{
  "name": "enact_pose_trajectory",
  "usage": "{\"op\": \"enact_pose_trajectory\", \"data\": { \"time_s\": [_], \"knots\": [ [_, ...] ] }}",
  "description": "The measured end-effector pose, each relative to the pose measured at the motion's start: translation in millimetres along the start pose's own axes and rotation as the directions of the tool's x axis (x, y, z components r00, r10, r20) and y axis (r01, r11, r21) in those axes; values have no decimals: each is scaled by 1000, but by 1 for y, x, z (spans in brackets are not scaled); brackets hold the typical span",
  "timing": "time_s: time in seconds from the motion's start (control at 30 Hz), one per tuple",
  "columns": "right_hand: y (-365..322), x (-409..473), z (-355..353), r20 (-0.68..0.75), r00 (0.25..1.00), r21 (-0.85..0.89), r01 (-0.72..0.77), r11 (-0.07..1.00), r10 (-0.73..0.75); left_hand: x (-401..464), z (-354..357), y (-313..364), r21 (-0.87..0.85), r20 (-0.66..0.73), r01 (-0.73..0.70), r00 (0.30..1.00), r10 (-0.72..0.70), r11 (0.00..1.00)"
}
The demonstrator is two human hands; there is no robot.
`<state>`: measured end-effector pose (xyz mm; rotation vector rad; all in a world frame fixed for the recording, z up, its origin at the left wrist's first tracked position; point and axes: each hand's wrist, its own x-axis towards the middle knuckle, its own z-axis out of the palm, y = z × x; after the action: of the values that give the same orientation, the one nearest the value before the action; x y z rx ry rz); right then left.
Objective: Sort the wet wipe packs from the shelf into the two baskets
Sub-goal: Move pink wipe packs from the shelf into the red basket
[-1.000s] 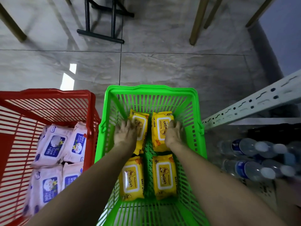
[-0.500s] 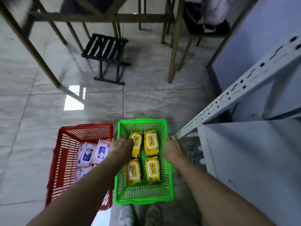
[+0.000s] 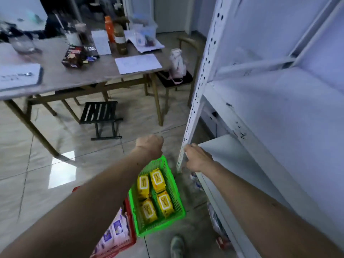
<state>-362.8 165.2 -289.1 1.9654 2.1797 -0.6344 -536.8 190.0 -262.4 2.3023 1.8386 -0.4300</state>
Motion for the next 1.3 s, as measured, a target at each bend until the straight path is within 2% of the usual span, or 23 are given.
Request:
{"op": "enact_pose_trajectory", "data": {
  "time_s": [0.2,0.4,0.67,0.87,1.13,1.2,1.3],
  "knots": [
    [26,-100,-80,-154,985,44,-71,996,77,-41,-91,63,100,-82,-174,980,183,980],
    [86,-197,-137,-298,926,42,-230,972,232,-69,-154,154,188,-194,-361,898,395,913],
    [196,-343,-144,-288,809,104,-506,856,513,-116,-170,315,209,-176,-597,756,630,775],
    [275,-440,-126,-258,721,138,-631,763,643,-162,-157,440,225,-149,-697,665,732,680],
    [357,-526,-93,-209,545,269,-766,584,812,-191,-140,559,226,-124,-776,576,808,588],
    [374,-534,-84,-189,457,329,-805,494,869,-190,-139,583,219,-123,-791,558,820,571],
    [395,-536,-74,-109,280,416,-859,299,954,-183,-139,615,189,-124,-815,534,836,548]
  ]
}}
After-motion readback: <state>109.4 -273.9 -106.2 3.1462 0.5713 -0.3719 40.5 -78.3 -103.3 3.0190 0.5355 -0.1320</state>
